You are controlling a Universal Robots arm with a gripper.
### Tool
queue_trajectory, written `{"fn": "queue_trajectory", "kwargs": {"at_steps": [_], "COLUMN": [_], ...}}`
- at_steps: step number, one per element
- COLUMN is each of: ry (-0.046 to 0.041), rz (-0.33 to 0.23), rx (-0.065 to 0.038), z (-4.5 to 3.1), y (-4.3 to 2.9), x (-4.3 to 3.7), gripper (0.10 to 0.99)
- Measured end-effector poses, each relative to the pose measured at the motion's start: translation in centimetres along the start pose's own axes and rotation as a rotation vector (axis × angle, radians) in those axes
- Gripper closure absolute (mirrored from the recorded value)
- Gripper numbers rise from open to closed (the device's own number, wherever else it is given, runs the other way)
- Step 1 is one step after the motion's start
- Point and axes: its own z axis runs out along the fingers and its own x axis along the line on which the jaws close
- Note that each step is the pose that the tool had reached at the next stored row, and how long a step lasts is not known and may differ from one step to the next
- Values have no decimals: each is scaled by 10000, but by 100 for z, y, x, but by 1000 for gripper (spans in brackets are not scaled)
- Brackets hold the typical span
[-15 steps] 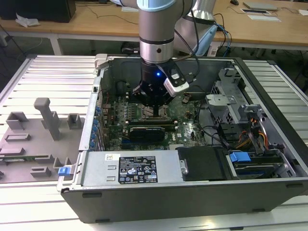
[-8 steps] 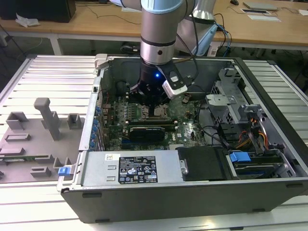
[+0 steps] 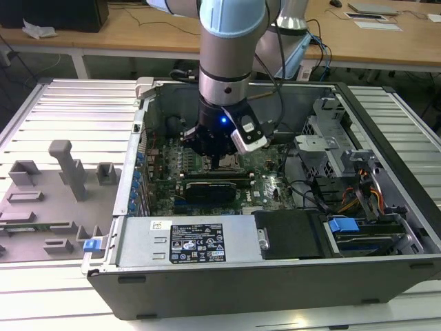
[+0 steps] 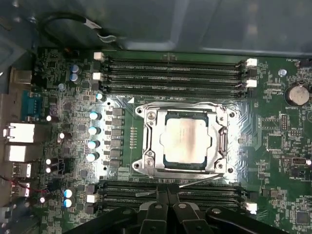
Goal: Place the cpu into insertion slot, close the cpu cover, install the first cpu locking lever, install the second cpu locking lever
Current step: 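Install the second cpu locking lever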
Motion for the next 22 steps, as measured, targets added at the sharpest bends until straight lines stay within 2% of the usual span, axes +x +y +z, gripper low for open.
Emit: {"fn": "queue_trajectory", "kwargs": {"at_steps": [3,4,5,7,9,10,11,12,13,15,16,22], "ry": [-16,-24,-29,-36,-46,-54,-63,-67,-70,-78,-81,-81], "rz": [-4,-6,-9,-11,-12,-15,-17,-19,-20,-21,-21,-23], "rx": [-409,-605,-743,-910,-1167,-1359,-1614,-1716,-1777,-1969,-2018,-2076], "z": [2,3,8,18,22,24,30,37,42,56,71,152], "y": [-53,-85,-123,-173,-206,-221,-260,-289,-309,-348,-349,-338], "x": [14,22,29,38,50,58,69,74,77,89,100,147], "gripper": [980,980,980,980,980,980,980,980,980,980,980,980]}}
